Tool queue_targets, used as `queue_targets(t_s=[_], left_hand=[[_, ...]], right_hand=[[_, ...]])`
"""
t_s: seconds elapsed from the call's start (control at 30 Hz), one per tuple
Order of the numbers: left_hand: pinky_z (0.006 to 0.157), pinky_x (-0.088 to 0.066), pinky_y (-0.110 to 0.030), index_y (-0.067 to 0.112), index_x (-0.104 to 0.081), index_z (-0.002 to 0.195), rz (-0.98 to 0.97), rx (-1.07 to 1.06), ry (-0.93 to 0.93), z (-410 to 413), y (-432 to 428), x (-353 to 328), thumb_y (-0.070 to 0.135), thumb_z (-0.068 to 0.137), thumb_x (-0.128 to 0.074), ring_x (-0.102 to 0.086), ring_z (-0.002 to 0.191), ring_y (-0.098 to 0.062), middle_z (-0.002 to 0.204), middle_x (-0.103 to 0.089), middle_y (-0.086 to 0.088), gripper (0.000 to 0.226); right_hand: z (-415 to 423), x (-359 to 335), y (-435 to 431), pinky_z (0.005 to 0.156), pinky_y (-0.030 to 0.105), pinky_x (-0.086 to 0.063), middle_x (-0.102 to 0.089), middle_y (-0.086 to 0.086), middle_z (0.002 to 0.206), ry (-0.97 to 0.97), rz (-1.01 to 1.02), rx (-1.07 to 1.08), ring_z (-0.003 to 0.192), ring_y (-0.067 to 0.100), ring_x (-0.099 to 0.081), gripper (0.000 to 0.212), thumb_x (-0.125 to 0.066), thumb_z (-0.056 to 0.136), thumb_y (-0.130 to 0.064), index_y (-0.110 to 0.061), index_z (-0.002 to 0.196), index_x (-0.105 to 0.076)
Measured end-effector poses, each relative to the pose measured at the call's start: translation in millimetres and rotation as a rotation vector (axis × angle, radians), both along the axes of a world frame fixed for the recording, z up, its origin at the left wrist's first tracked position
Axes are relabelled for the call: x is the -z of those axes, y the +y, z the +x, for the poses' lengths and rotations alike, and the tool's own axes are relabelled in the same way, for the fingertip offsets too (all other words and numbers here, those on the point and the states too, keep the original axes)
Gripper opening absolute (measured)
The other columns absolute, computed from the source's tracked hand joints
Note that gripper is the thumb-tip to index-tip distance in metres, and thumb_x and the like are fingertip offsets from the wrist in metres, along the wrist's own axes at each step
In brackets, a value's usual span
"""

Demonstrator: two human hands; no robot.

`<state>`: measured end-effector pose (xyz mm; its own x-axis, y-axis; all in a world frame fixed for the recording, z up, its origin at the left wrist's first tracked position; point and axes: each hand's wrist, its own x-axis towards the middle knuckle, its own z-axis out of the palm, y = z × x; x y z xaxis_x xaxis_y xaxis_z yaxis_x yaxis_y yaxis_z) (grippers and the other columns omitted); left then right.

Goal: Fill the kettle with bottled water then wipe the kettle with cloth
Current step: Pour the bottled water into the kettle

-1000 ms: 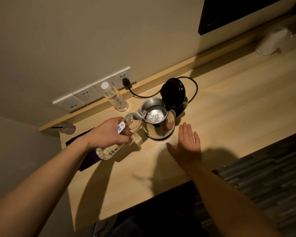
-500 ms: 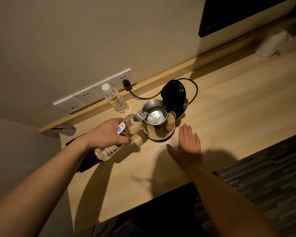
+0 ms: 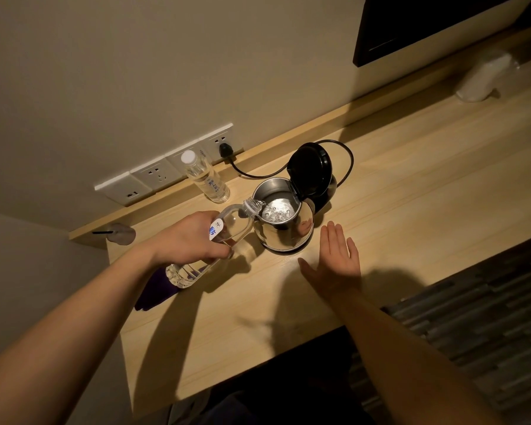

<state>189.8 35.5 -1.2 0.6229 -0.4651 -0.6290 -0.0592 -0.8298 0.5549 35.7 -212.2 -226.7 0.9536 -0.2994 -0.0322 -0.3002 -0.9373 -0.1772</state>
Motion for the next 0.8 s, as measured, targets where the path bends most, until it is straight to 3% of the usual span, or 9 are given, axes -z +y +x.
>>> queue_targets(t_s=[0.4,0.6,0.8], left_hand=[[0.06,-0.06,-0.03,0.009,-0.064,0.104,0.04,0.012,-0.024,3.9,4.2,-1.4,0.018,0.079,-0.085,-0.072,0.064,-0.015,0.088,-0.075,-0.012,0.034],[0.052,-0.053,-0.016,0.015,-0.064,0.097,0.018,0.006,-0.009,5.4,5.9,-2.9,0.016,0.079,-0.086,-0.071,0.058,-0.007,0.079,-0.073,-0.003,0.029],[0.053,-0.055,-0.017,0.013,-0.064,0.101,0.013,0.026,0.0,6.3,3.8,-6.9,0.015,0.08,-0.085,-0.072,0.061,-0.007,0.082,-0.073,-0.005,0.029]], right_hand=[[1.1,-1.1,-0.5,0.124,0.049,-0.03,-0.031,0.017,0.17,0.016,0.012,-0.007,0.158,0.03,-0.029,0.098,-0.044,0.093,-0.073,-0.001,0.159,-0.033],[1.7,-2.2,0.0,0.125,0.048,-0.029,-0.03,0.016,0.17,0.028,0.022,-0.002,0.159,0.029,-0.027,0.098,-0.044,0.093,-0.073,-0.002,0.16,-0.033],[2.9,-3.6,-0.6,0.125,0.048,-0.027,-0.028,0.015,0.171,0.062,0.028,-0.002,0.16,0.028,-0.024,0.099,-0.043,0.092,-0.074,-0.003,0.161,-0.031]])
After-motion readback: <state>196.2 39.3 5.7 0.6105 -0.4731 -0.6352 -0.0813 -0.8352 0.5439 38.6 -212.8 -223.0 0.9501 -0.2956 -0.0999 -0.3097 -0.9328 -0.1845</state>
